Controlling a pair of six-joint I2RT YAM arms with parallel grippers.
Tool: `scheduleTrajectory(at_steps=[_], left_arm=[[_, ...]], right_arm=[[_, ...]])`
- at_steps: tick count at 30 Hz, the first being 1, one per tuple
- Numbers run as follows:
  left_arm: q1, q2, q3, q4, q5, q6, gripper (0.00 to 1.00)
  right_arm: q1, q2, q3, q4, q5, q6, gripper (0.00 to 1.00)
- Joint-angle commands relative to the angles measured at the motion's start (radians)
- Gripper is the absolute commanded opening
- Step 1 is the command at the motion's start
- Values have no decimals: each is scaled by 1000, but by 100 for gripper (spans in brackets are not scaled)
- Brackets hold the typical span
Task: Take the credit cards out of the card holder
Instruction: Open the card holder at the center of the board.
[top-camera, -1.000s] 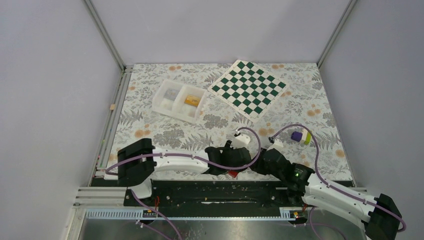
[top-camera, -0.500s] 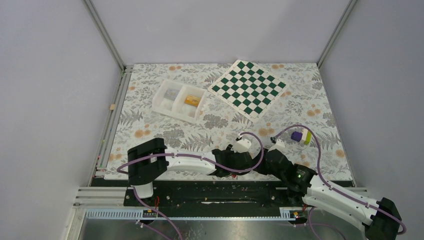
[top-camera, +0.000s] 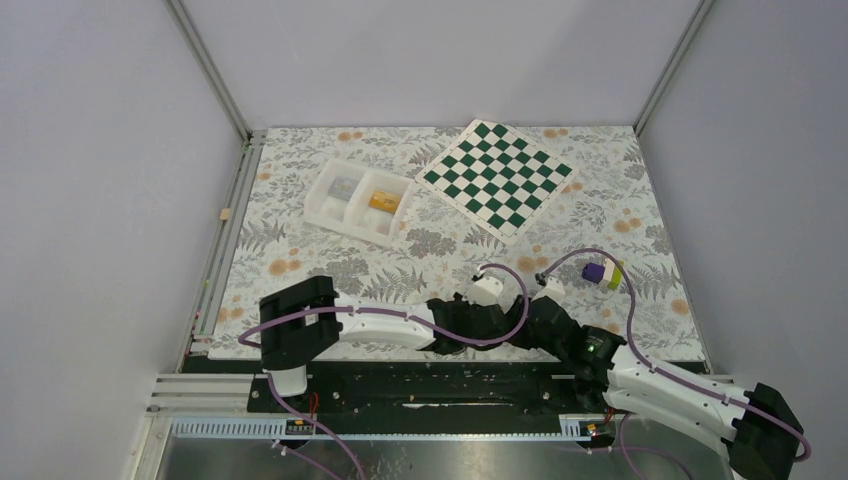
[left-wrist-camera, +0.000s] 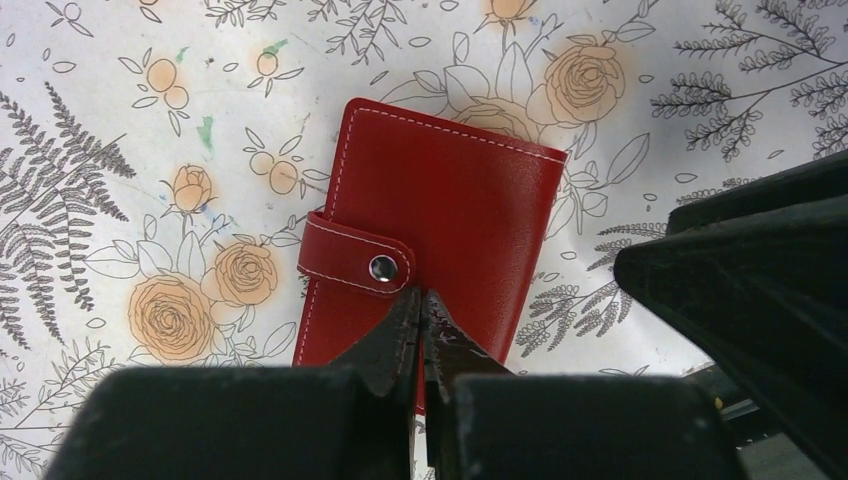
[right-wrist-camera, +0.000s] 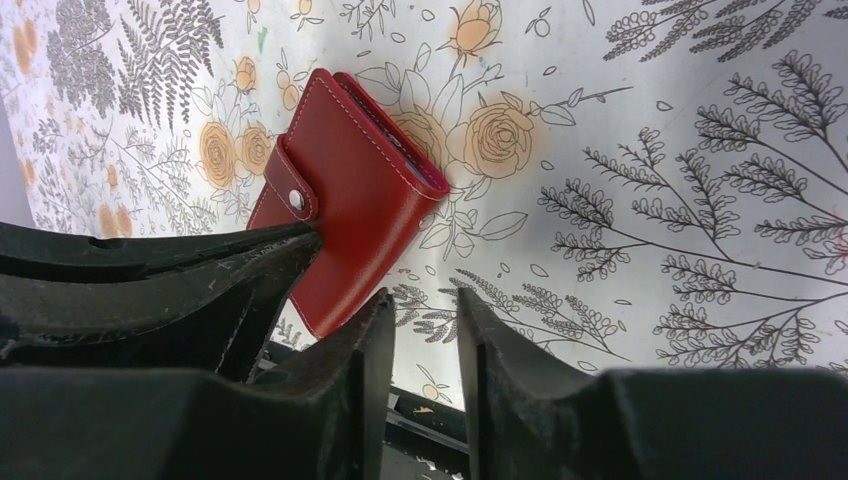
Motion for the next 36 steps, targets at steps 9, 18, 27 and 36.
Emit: scheduleTrajectory(at_steps=[9,18,27,36], left_arm=[[38,-154,-28,-11,-47,-22,41],[53,-105,-55,88,13,90,44],[64,-52,-72,136,52,152,44],[64,-5,-73,102,42,116,30]], right_arm=[[-9,15,-41,135,63,127,57],[-11,162,-37,268,79,206,53],[-36,285,-80,403,68,211,48],[-51,323,-87,430,70,197,44]])
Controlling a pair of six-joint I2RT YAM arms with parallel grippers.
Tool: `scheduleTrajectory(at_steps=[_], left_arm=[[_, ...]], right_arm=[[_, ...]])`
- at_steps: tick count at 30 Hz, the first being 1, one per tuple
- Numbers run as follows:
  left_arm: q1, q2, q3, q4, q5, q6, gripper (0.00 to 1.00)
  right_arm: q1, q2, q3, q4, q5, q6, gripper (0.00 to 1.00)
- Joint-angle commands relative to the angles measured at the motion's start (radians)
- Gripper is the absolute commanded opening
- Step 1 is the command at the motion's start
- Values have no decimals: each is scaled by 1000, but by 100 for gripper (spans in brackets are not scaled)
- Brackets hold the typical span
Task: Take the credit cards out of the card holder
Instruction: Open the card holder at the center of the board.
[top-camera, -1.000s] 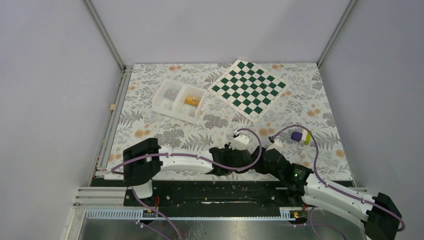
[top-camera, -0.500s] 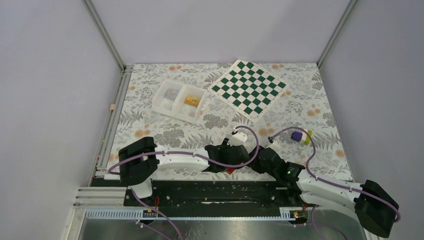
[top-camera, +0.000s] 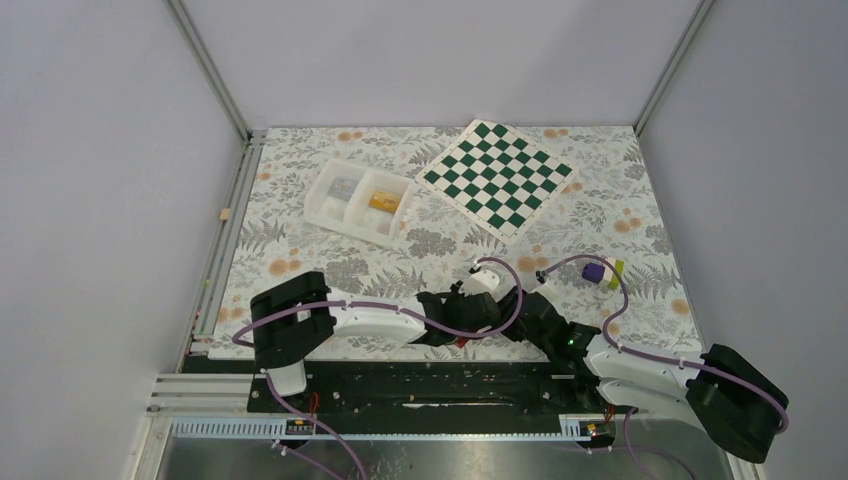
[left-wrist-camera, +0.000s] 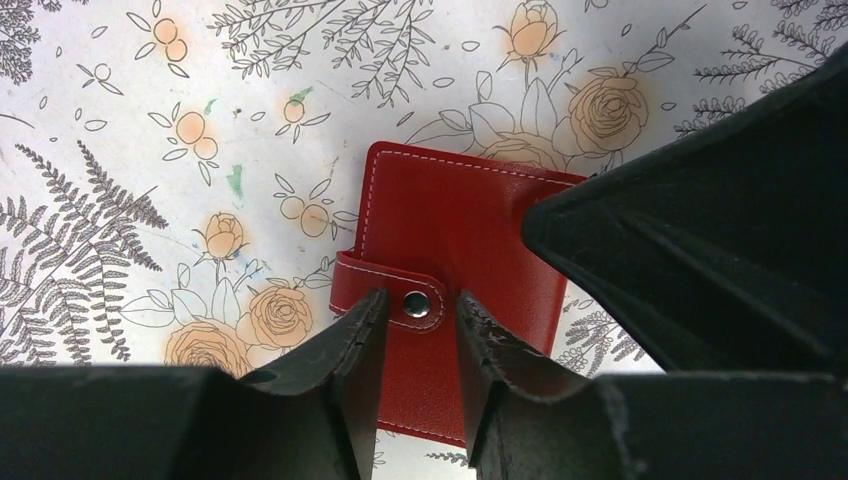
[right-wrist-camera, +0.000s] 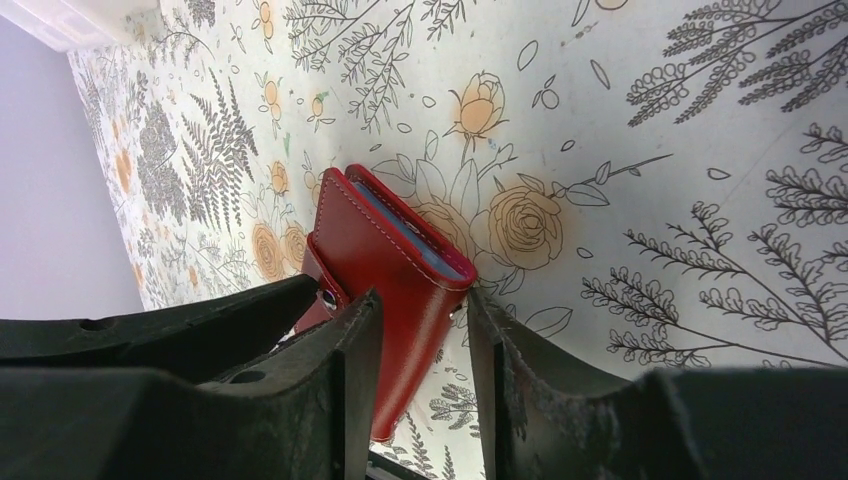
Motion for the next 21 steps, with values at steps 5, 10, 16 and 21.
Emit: scheduleTrajectory(at_steps=[5,10,16,21], left_arm=[[4,44,5,-8,-6,-5,10],[4,51,24,-33,-21,-16,0],[6,-13,16,-31,-17,-32,0],[56,-84,-4,-25,79,-86,0]], right_arm=[[-17,10,-22,2,34,-17,42],[-22,6,-26,5,28,-22,41],[-25,-7,-22,8,7,-31,41],[-29,6,-14,2,10,-35,40]])
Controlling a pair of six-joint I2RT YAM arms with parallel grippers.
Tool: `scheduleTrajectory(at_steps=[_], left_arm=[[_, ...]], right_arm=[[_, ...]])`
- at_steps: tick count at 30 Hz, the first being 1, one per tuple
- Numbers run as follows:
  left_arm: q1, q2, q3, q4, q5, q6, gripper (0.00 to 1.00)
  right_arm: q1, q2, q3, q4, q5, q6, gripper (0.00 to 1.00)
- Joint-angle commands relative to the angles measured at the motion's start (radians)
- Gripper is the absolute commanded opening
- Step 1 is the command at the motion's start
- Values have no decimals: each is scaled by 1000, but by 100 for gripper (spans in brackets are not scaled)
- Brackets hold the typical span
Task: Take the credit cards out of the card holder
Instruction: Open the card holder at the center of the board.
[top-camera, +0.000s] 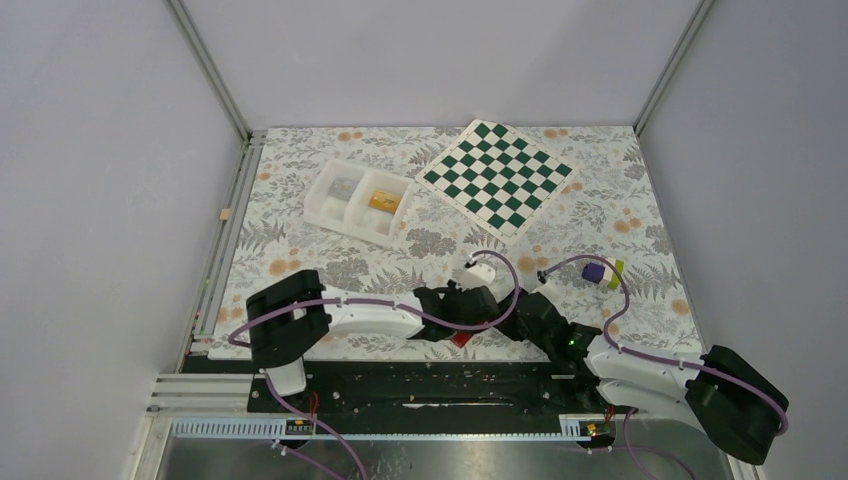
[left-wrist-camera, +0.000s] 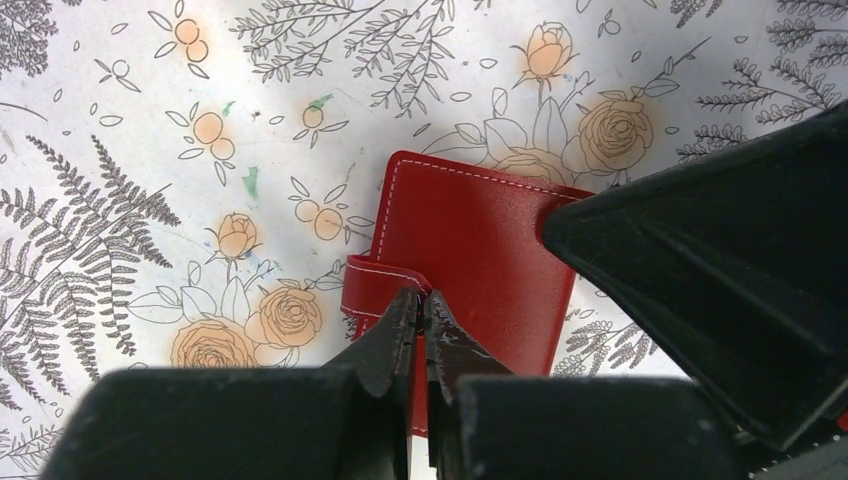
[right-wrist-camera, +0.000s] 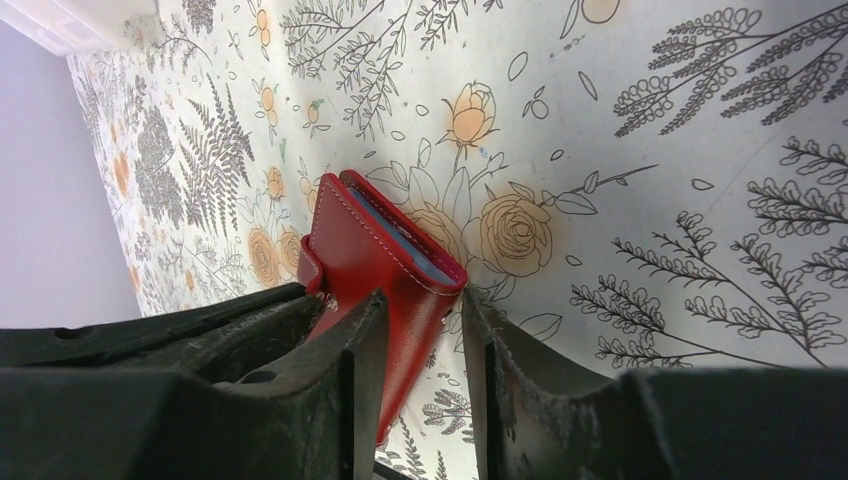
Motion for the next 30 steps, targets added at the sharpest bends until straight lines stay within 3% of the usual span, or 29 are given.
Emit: scheduleTrajectory(at_steps=[1,8,12,16,18,24,30], left_arm=[[59,-97,-30,-10,105,-72,0],[190,-264,-180,107,315,-148,0],[280,-306,-256,173,420,-190,0],[318,-318,-299,175,445,-200,0],[324,-328,-322,177,449,-210,0],[328,-367,-425,243,485,-288,0],[329,-434,-514,285,463,-347,0]], right_arm=[[-15,5,1,-30,11,-26,40],[-16,-120,98,-227,8,-113,40],[-16,-145,136,-230,-65,-159,44],[-16,-40,224,-289,-164,-218,55],[-16,11,251,-304,-183,-233,56],[-16,176,315,-266,-213,-293,43],[-16,356,448,-306,-167,-438,46]])
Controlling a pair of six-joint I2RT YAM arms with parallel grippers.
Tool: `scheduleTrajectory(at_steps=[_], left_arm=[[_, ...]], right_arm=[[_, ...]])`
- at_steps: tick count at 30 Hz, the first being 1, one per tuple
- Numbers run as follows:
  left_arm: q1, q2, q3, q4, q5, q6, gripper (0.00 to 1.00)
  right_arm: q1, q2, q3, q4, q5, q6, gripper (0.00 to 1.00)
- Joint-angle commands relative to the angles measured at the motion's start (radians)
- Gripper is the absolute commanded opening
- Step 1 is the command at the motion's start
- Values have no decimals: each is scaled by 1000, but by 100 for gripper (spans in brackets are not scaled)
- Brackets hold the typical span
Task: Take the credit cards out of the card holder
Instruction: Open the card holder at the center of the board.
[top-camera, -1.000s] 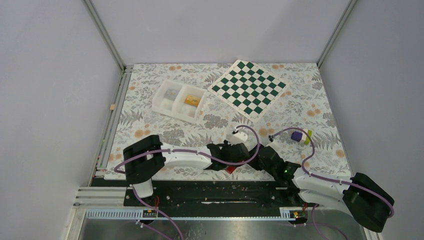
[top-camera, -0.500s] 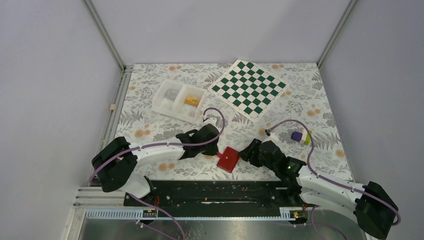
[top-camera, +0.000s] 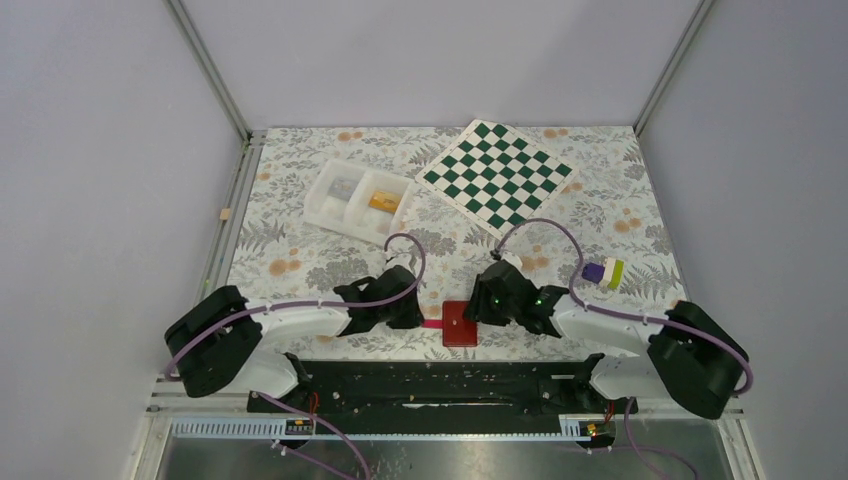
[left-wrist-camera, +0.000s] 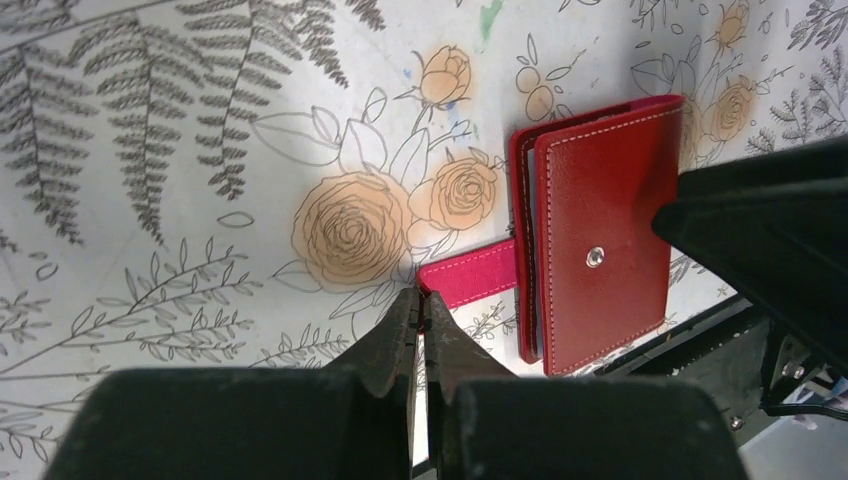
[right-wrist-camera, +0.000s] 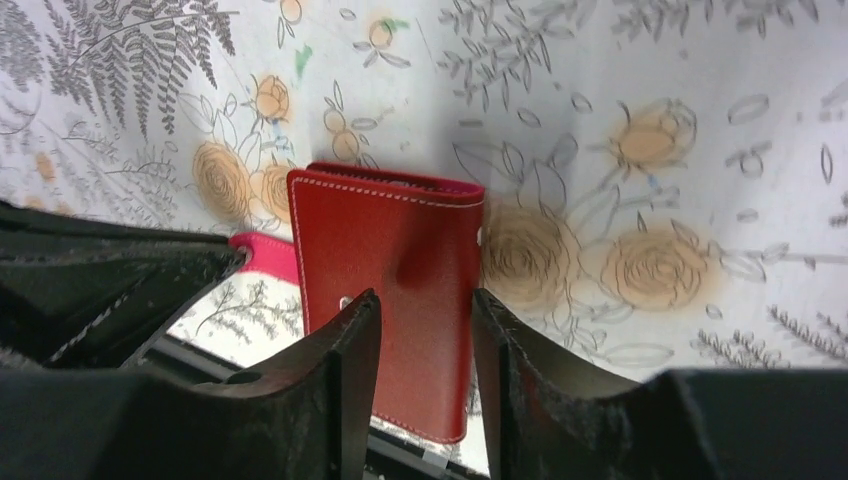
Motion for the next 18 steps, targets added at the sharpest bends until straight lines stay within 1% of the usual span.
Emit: scheduleTrajectory(at_steps=[1,2,4,7,8,11,13,15,18], left_arm=[[7,-64,-40,78,9,-62,0],[7,-74,-49,86,12,-71,0],[7,-97,-78,147,26,-91,0],[7,-132,-126,217,31,-135,0],[6,-142,-147,238,33,-150,0],[7,-170,-182,294,27,-188,0],[6,-177,-186,299,15,-192,0],[7,-180,-186,293,10,-192,0],[8,-176,-186,283,14,-191,0]], right_arm=[[-5,95,105,-26,23,-142,47],[-5,110,124,-36,23,-164,49],[3,111,151,-86,51,-174,55],[72,56,194,-207,226,-161,61],[103,38,205,-233,272,-152,65],[179,13,214,-270,351,-125,75],[228,21,220,-279,405,-123,76],[272,50,234,-283,444,-130,74],[350,125,295,-339,531,-131,73]])
